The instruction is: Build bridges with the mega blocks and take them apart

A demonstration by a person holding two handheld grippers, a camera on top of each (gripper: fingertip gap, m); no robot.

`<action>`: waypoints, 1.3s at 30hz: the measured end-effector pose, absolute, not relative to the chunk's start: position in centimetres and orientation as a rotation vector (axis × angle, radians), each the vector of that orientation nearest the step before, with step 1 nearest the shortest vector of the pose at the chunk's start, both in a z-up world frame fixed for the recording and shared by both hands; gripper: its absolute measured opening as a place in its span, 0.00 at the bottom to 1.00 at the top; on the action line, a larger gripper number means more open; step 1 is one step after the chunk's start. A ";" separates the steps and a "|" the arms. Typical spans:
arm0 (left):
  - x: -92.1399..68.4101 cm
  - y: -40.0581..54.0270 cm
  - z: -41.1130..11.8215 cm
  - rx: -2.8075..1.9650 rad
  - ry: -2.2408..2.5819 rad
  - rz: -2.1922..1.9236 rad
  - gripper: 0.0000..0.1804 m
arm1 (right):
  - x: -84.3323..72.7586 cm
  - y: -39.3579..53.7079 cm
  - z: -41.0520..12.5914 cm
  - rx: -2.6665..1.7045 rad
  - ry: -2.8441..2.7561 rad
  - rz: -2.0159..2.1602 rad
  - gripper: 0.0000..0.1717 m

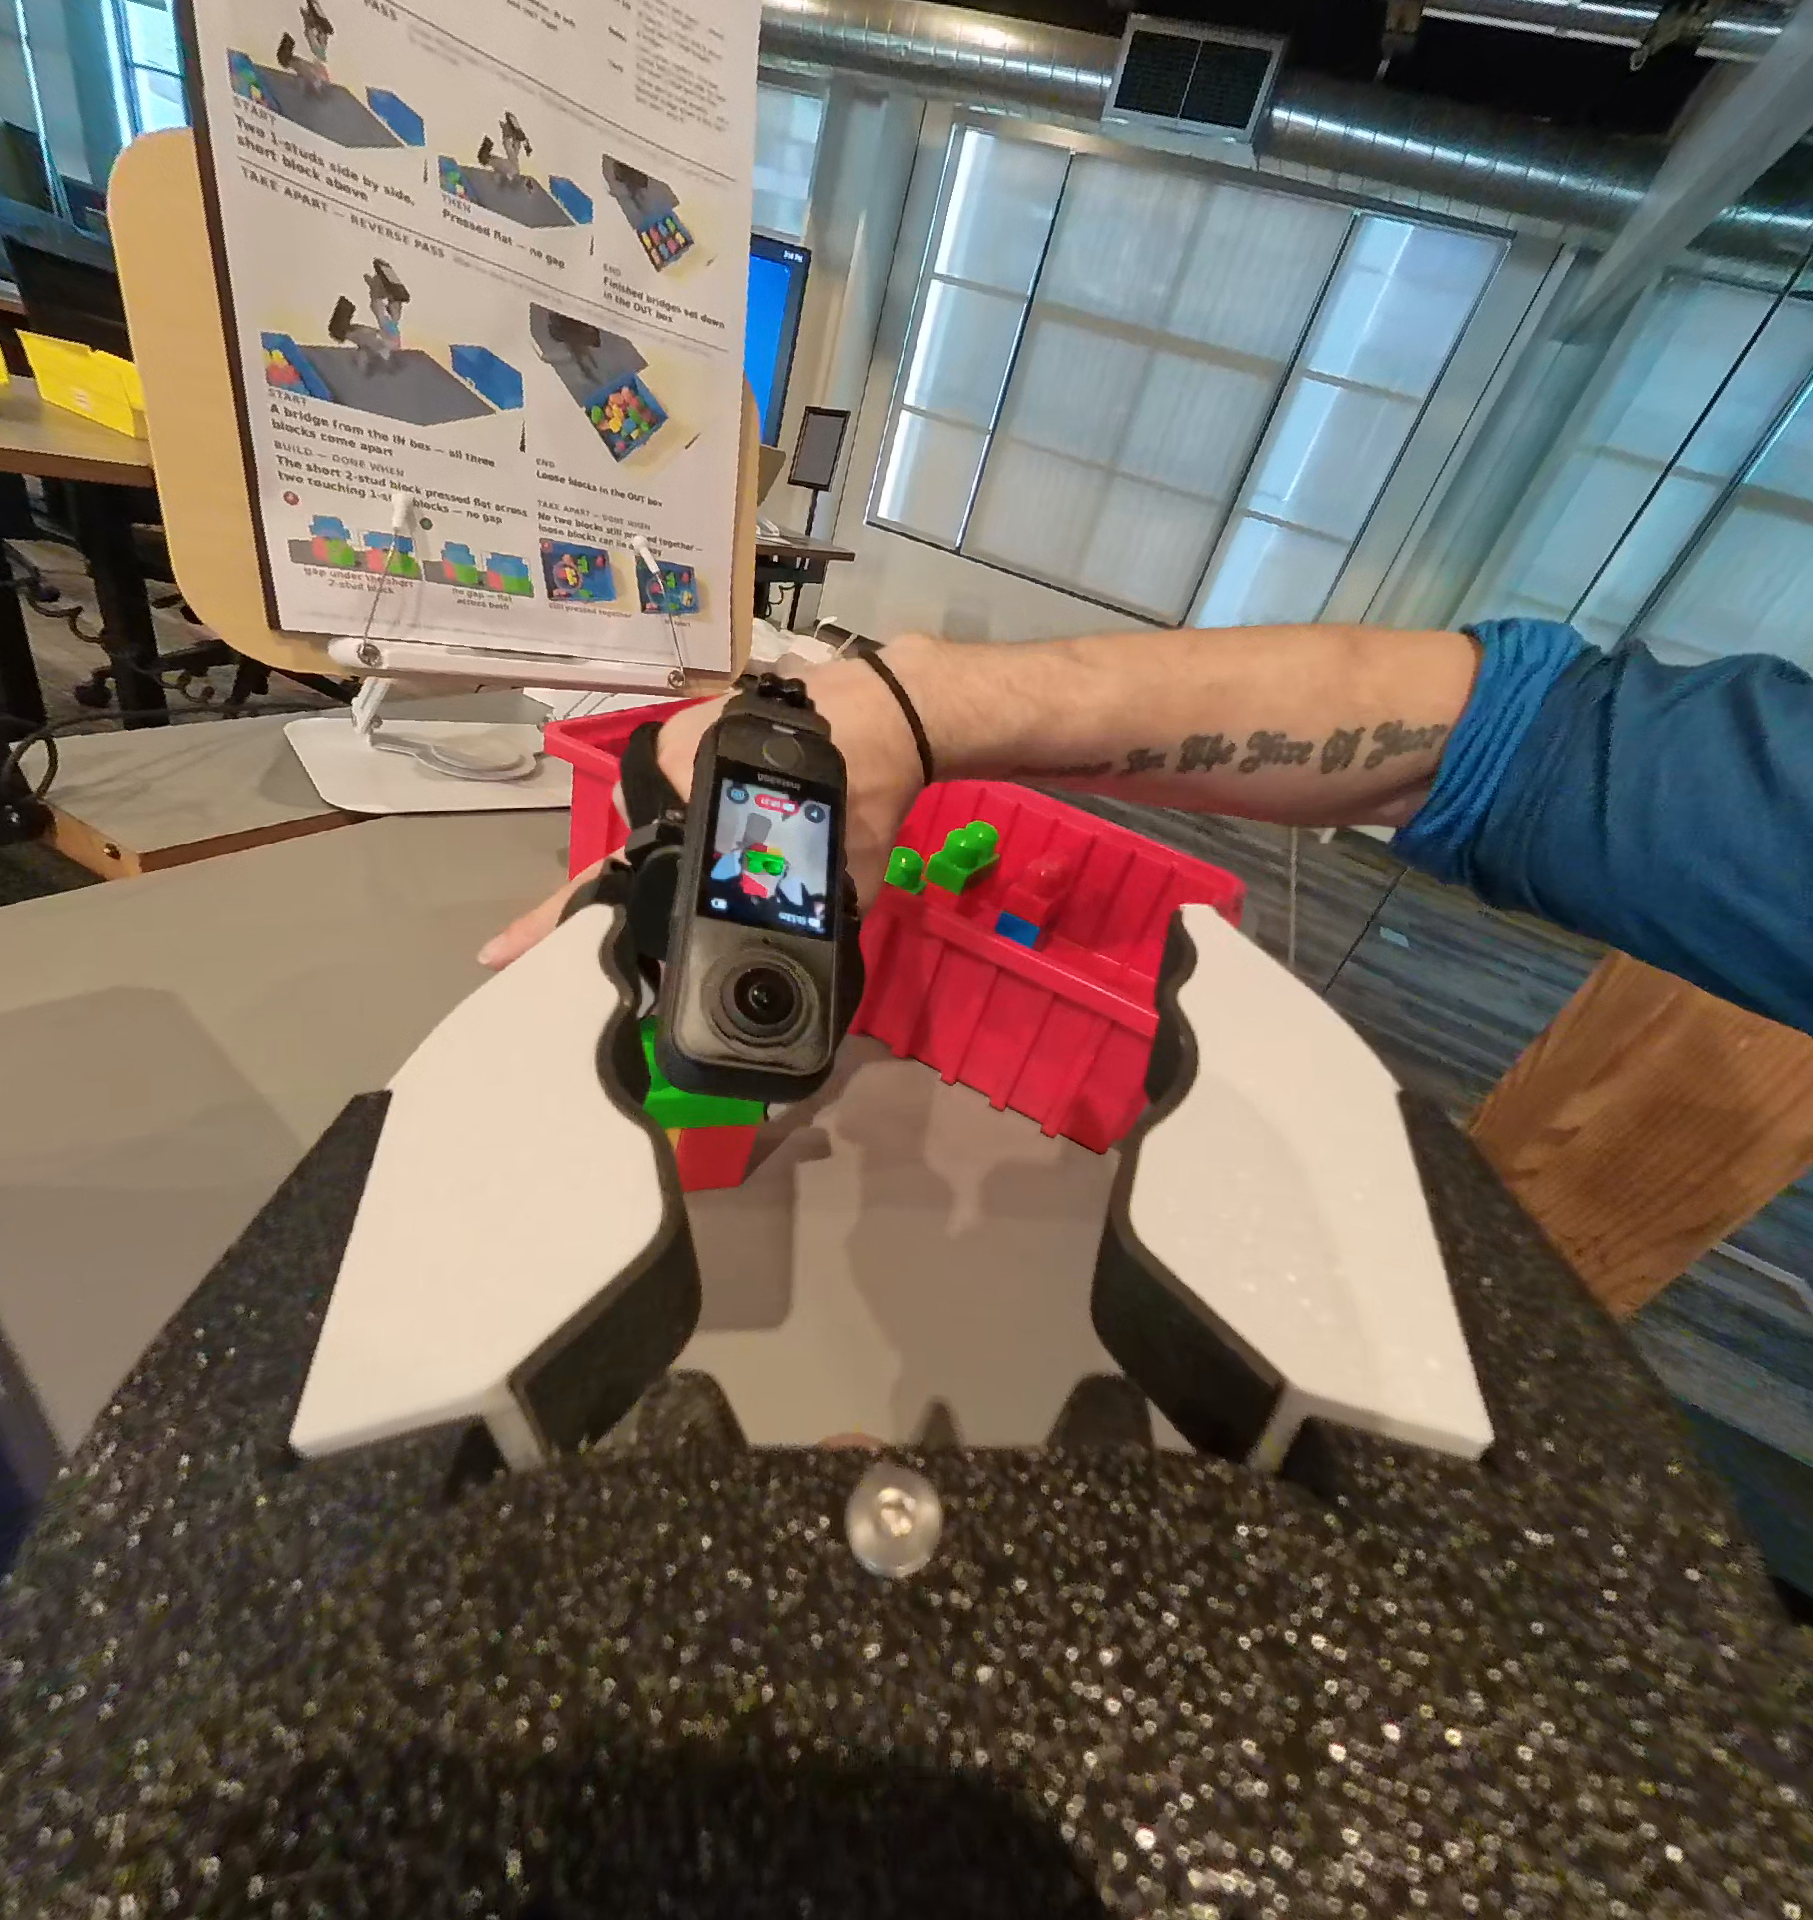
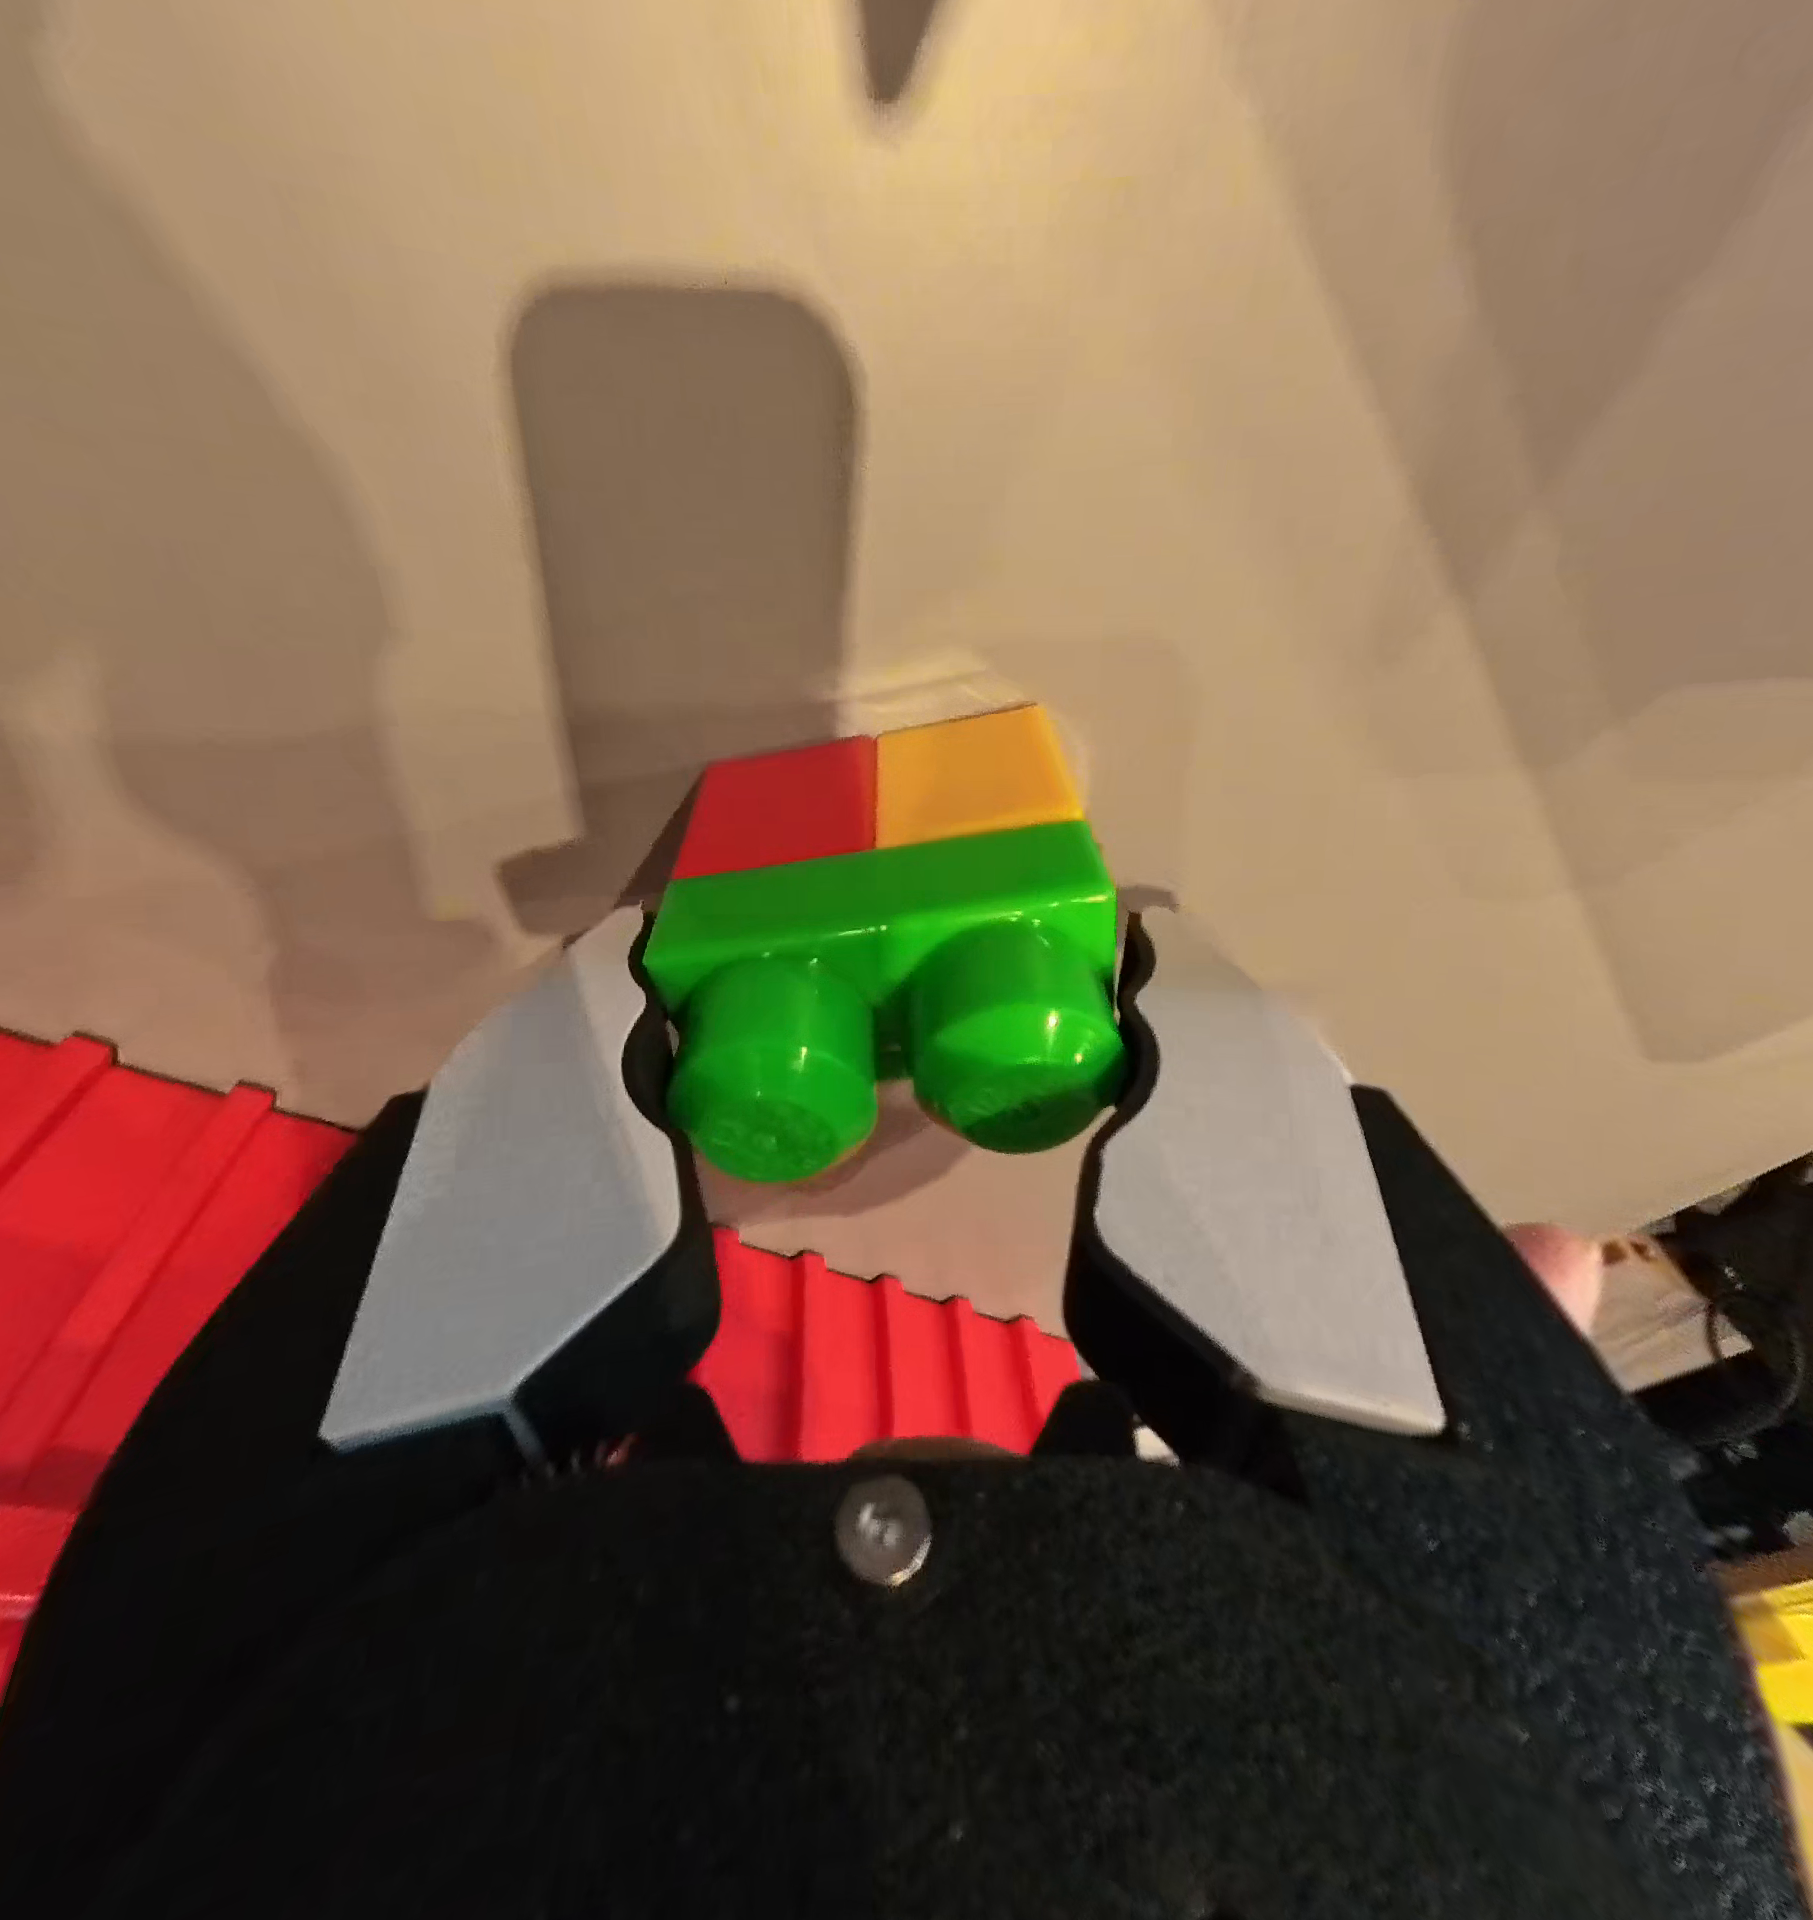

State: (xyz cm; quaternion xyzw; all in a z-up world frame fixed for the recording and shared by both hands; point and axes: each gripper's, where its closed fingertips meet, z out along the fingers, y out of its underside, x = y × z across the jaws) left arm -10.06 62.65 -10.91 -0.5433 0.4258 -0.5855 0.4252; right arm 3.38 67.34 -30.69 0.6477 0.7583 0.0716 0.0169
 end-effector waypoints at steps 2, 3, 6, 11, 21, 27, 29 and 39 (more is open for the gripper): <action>-10.0 62.7 -11.0 -1.359 1.069 -1.453 0.52 | 3.7 67.5 -30.6 2.077 2.323 0.219 0.48; -10.0 62.7 -11.1 -1.358 1.072 -1.447 0.52 | 4.0 67.6 -30.6 2.110 2.296 0.226 0.48; -10.0 62.9 -11.5 -1.362 1.082 -1.416 0.53 | 4.8 67.7 -30.4 2.205 2.230 0.216 0.48; -9.6 63.1 -12.5 -1.354 1.150 -1.280 0.55 | 5.4 67.3 -28.8 2.376 2.116 0.169 0.48; -7.3 65.9 -14.7 -1.318 1.242 -0.723 0.58 | 2.8 66.2 -19.6 2.750 1.944 0.072 0.48; -4.8 65.2 -13.5 -1.222 1.296 -0.688 0.57 | 0.2 64.6 -15.6 2.871 1.900 -0.002 0.48; -4.1 64.5 -13.9 -1.193 1.340 -0.682 0.57 | -0.7 63.9 -14.8 2.877 1.901 -0.044 0.48; -4.3 62.6 -13.1 -1.138 1.360 -0.903 0.56 | -4.6 62.8 -13.7 2.870 1.934 -0.208 0.48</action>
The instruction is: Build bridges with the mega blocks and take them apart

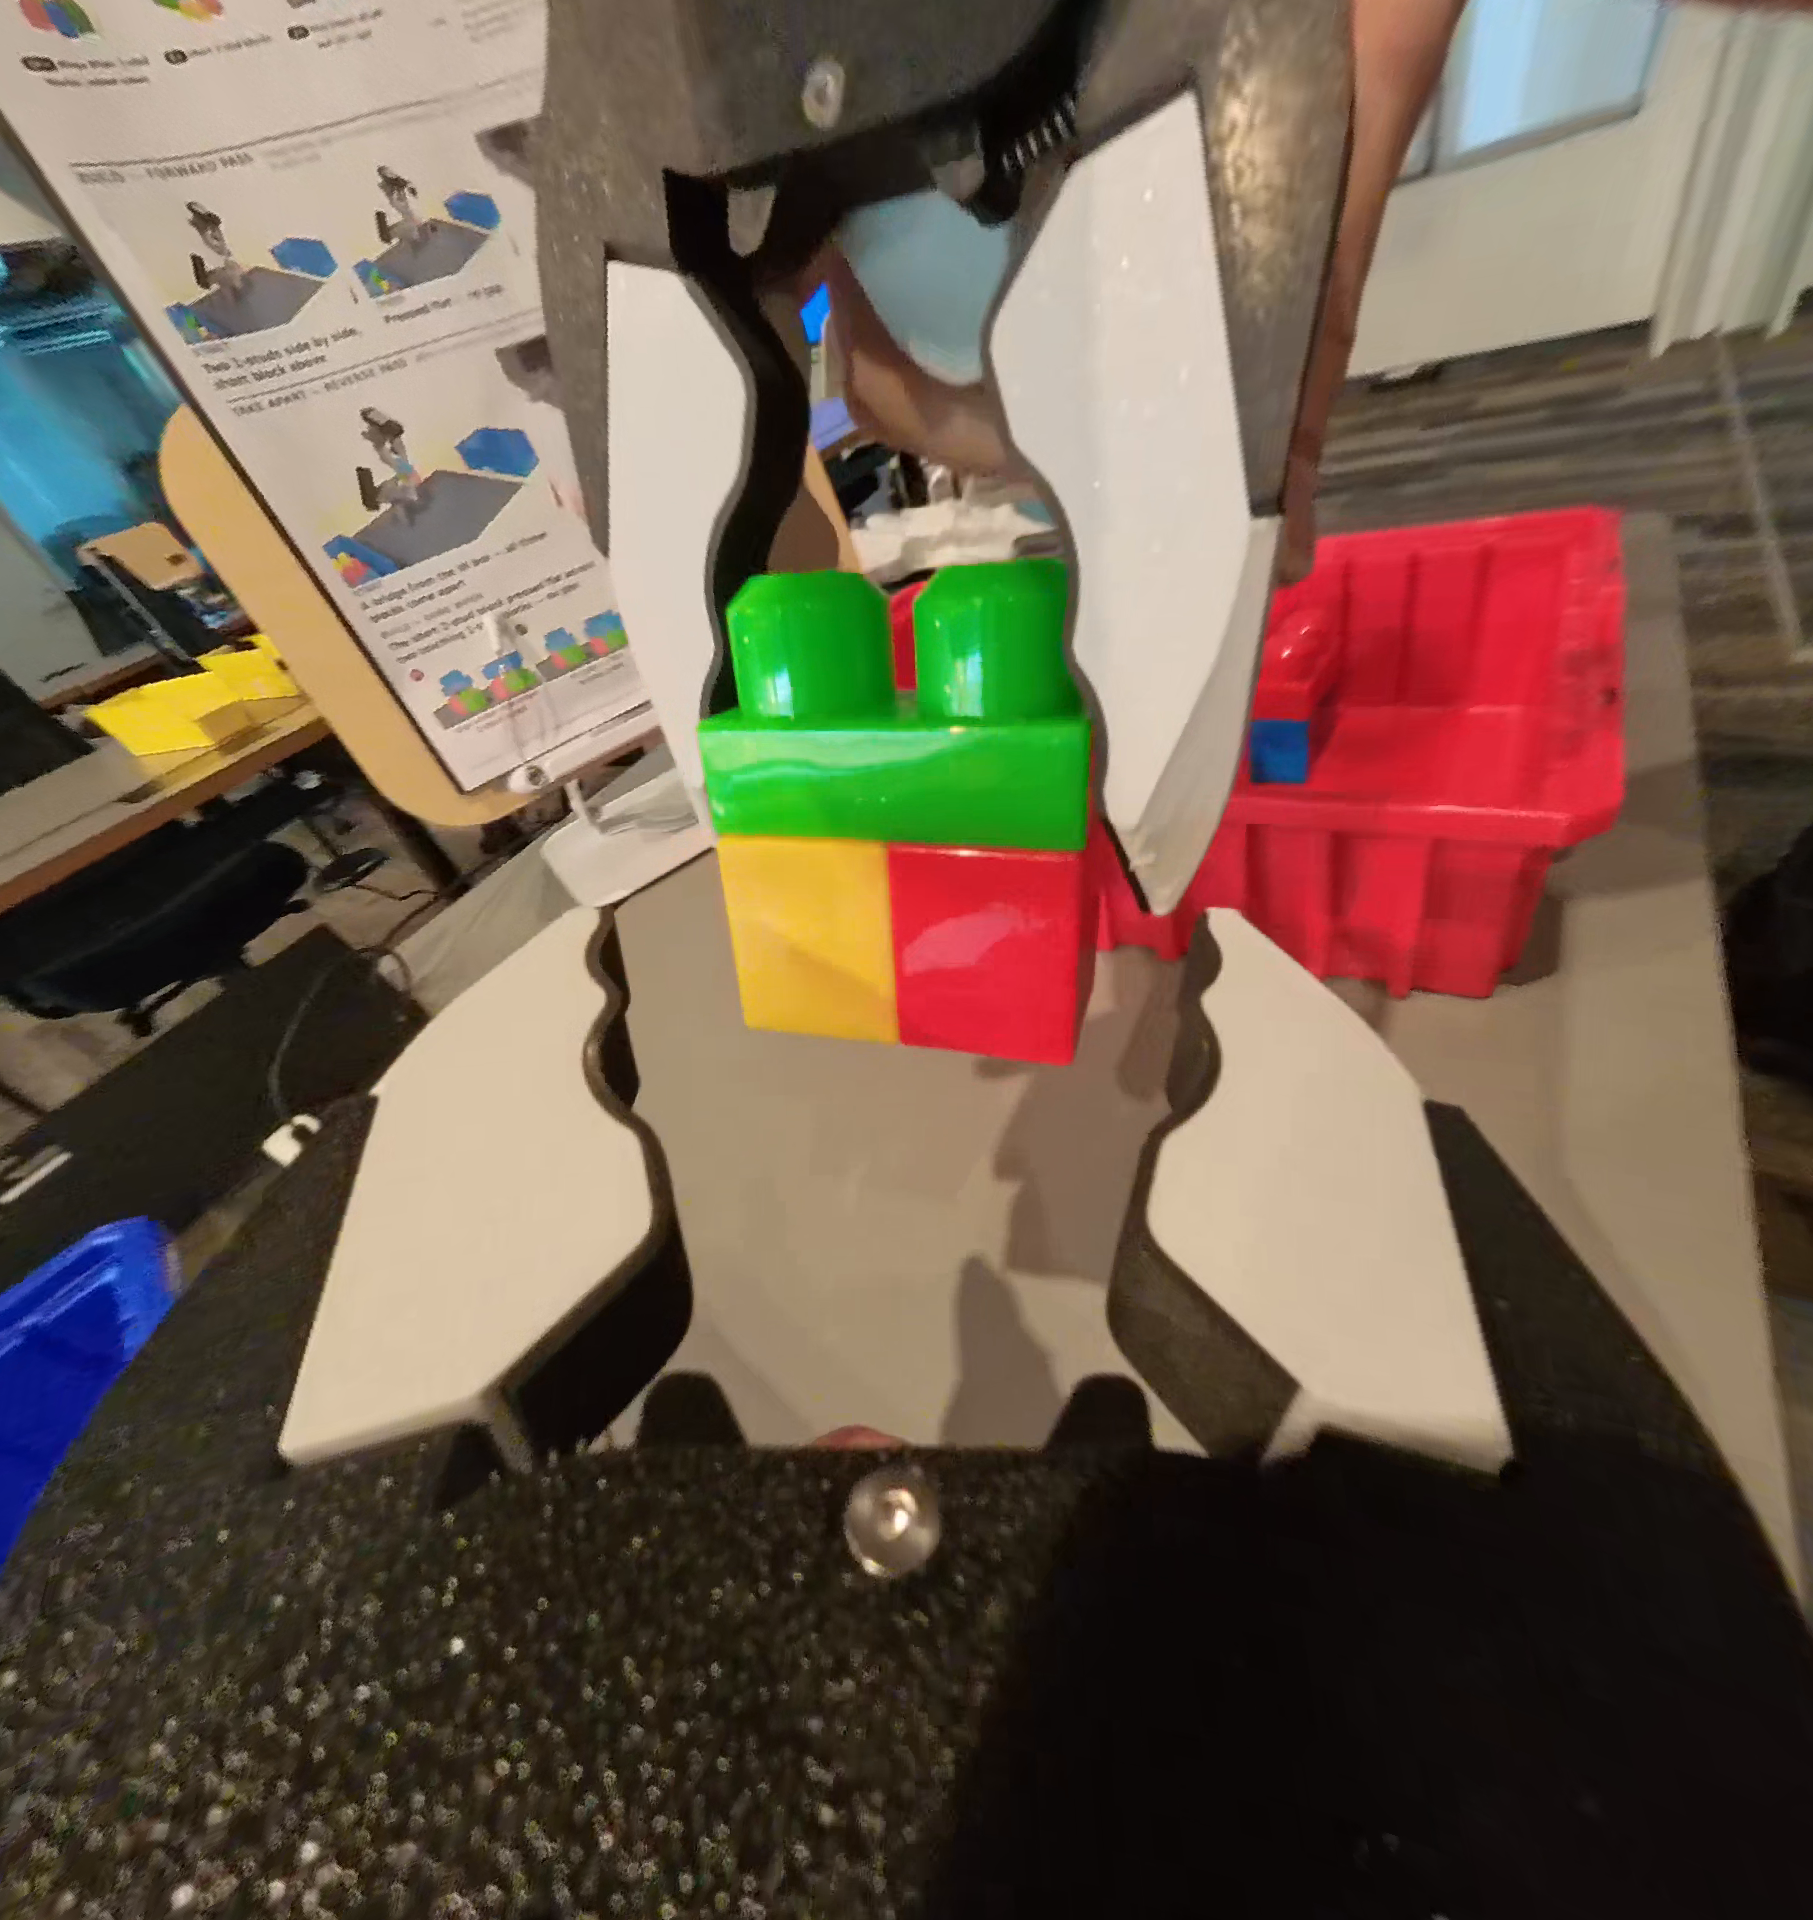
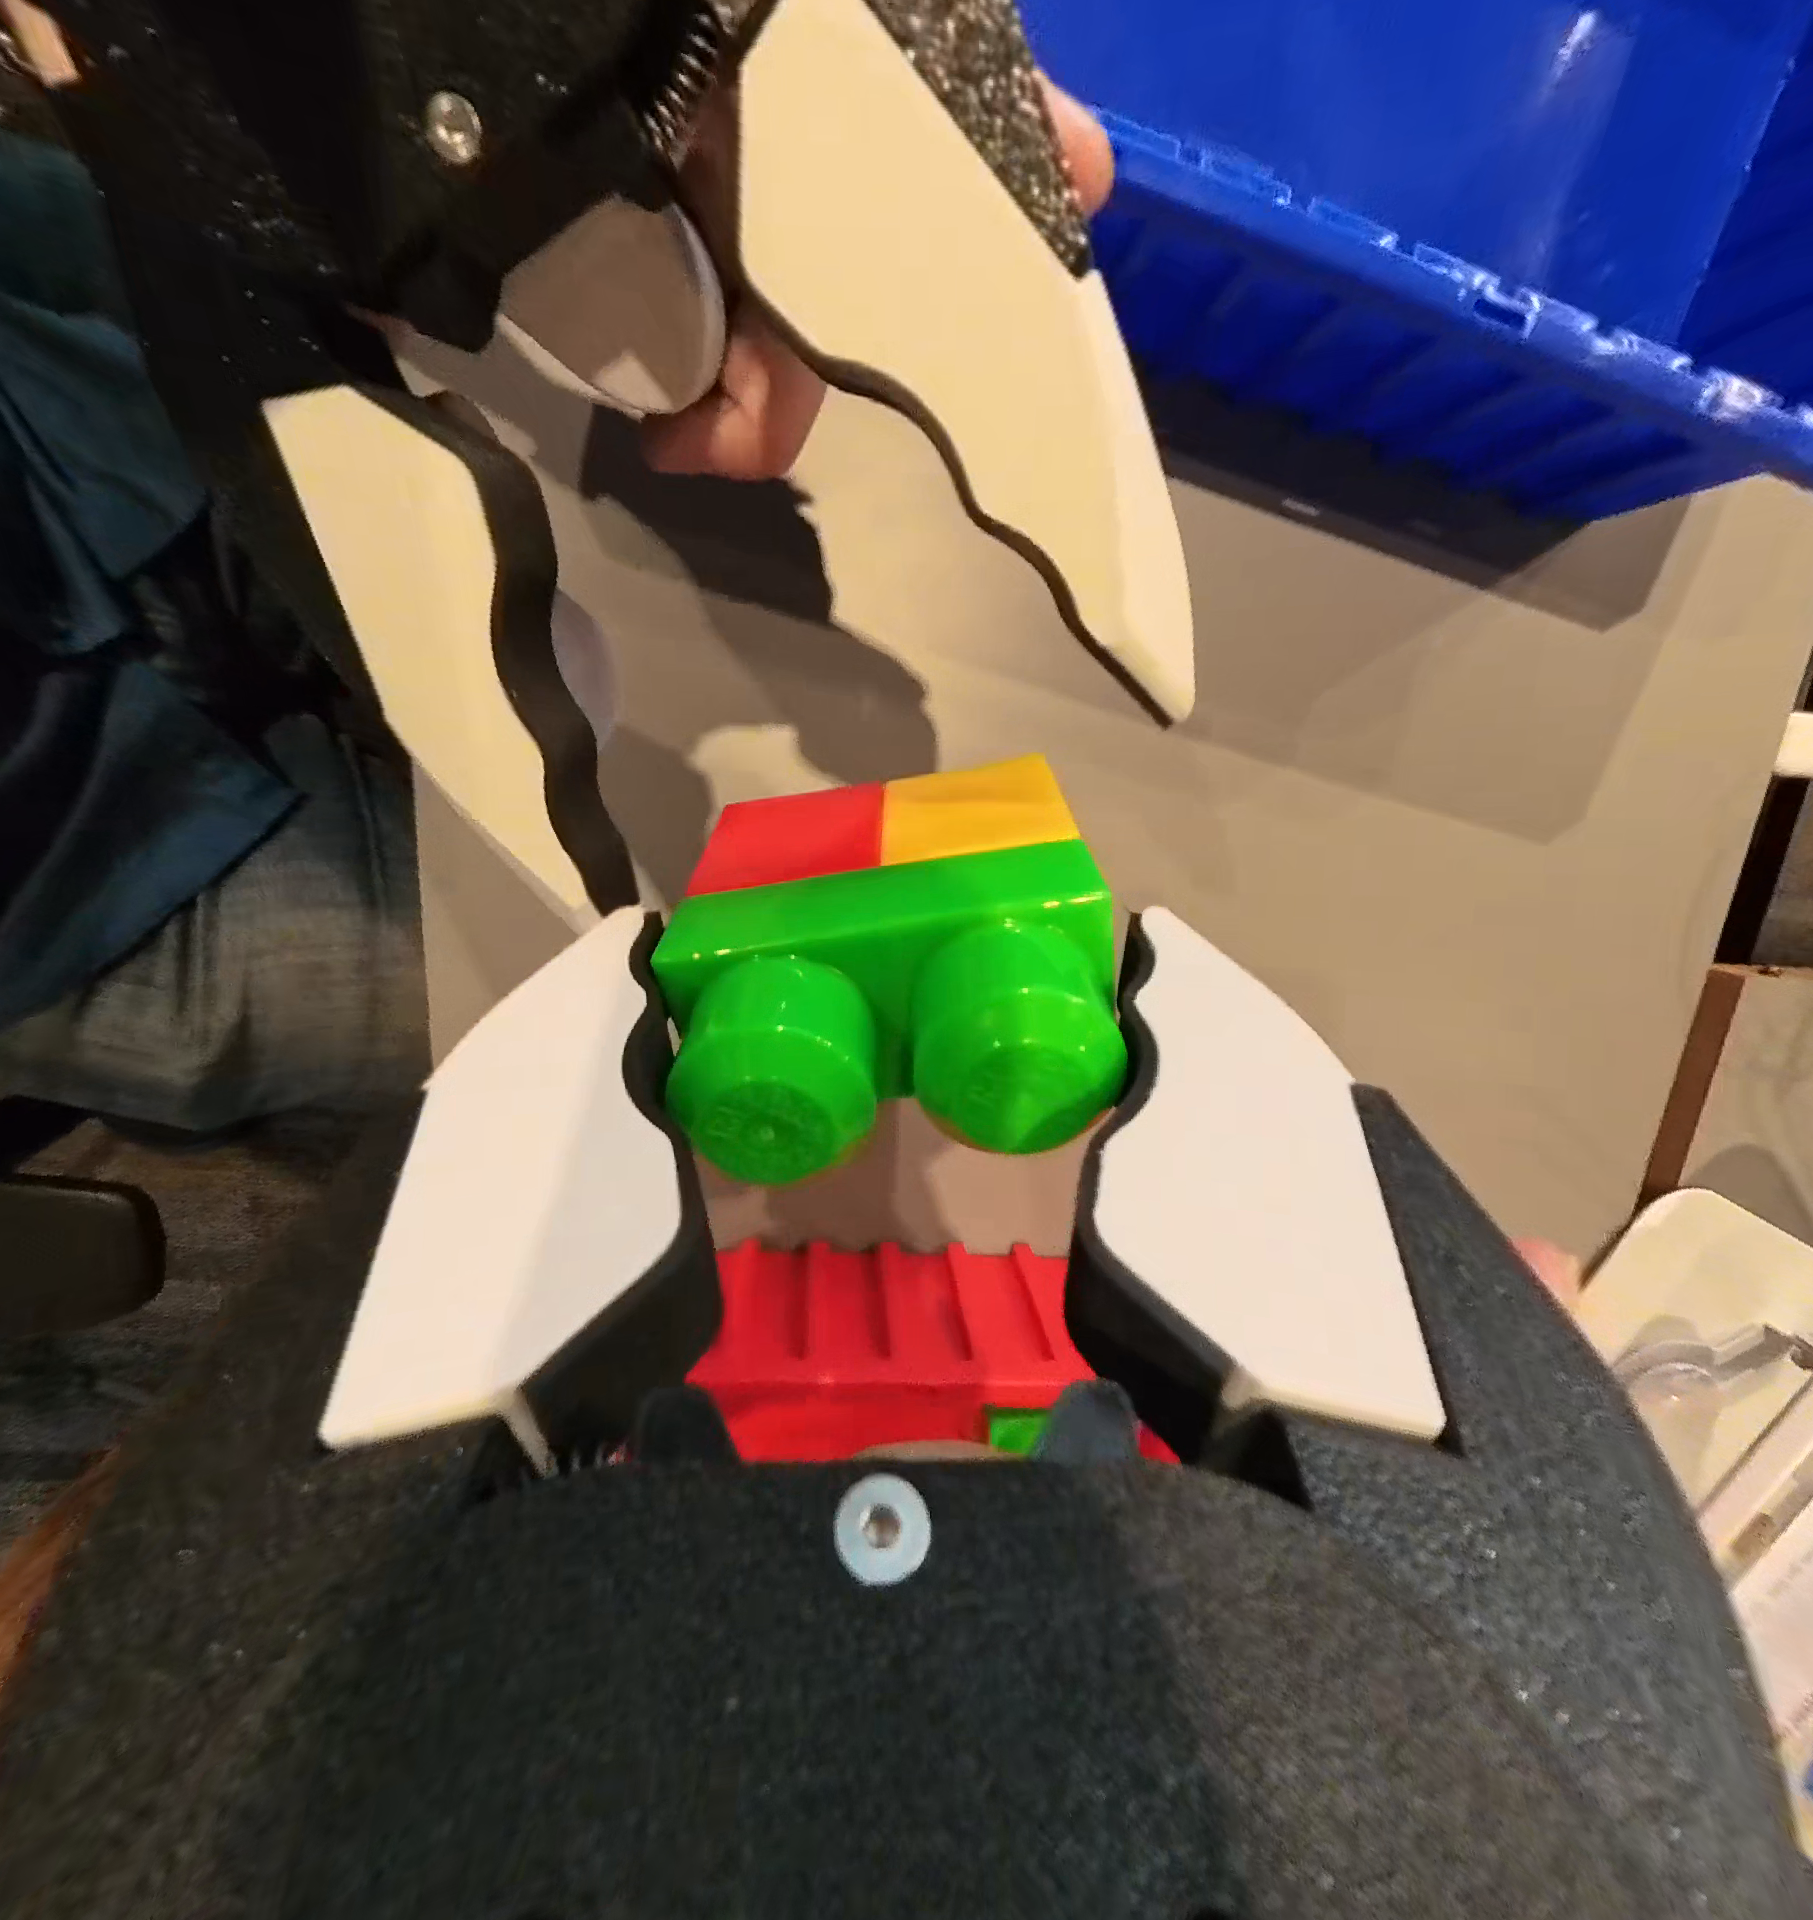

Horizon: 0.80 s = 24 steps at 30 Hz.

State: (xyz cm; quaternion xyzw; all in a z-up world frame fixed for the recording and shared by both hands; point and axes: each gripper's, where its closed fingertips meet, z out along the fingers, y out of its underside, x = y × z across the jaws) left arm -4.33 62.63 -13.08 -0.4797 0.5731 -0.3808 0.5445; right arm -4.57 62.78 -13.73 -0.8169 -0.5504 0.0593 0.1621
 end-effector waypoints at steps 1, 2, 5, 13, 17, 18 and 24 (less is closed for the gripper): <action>-4.5 62.6 -12.9 -1.135 1.359 -0.930 0.55 | -4.8 62.8 -13.7 -2.329 -1.570 0.177 0.48; -4.6 62.5 -12.9 -1.134 1.359 -0.948 0.54 | -5.0 62.8 -13.8 -2.326 -1.570 0.179 0.48; -4.7 62.2 -13.0 -1.123 1.387 -0.982 0.54 | -5.5 62.9 -14.0 -2.322 -1.568 0.200 0.48; -4.2 61.7 -13.9 -1.129 1.428 -1.001 0.54 | -6.5 62.8 -14.5 -2.302 -1.568 0.249 0.48; -4.2 61.6 -14.0 -1.129 1.430 -1.027 0.54 | -6.5 62.6 -14.5 -2.298 -1.554 0.275 0.48; -4.2 61.6 -14.0 -1.130 1.431 -1.033 0.54 | -6.4 62.6 -14.5 -2.294 -1.551 0.279 0.48; -4.1 61.3 -14.4 -1.166 1.447 -1.062 0.56 | -6.7 62.4 -14.6 -2.260 -1.570 0.261 0.48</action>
